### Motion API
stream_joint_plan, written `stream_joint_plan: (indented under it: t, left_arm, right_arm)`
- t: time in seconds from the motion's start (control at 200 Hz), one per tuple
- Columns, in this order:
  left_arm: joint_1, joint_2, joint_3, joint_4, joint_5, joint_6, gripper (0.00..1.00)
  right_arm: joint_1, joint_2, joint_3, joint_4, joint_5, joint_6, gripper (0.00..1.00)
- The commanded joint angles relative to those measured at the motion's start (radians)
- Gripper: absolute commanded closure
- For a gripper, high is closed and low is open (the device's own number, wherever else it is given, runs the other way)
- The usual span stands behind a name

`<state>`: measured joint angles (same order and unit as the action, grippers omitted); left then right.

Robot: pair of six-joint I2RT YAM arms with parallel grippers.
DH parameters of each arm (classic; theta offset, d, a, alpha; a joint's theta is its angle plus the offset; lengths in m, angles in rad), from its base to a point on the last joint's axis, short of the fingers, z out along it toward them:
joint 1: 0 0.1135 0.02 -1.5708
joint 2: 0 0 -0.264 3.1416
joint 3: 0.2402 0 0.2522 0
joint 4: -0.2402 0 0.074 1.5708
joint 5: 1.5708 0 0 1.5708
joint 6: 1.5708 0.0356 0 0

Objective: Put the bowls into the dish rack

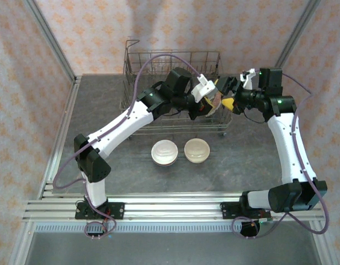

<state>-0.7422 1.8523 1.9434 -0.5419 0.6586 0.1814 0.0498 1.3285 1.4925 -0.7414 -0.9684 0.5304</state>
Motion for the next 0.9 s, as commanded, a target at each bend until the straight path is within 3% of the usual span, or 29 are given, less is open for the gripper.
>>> stream_joint_plan:
  t: [0.0,0.27,0.896]
  left_arm:
    - [0.012,-0.013,-0.011,0.105,0.027,-0.005,1.0]
    - [0.017,-0.02,-0.016,0.098,0.051,0.011,1.0]
    - [0.014,-0.05,-0.067,0.141,0.124,-0.021,1.0]
  right_arm:
    - [0.01,0.017,0.018,-0.026,-0.039,-0.022,0.06]
    - [0.012,0.035,0.054,-0.166,-0.014,-0.117,0.13]
    - [0.02,0.056,0.062,-0.162,-0.036,-0.127,0.16]
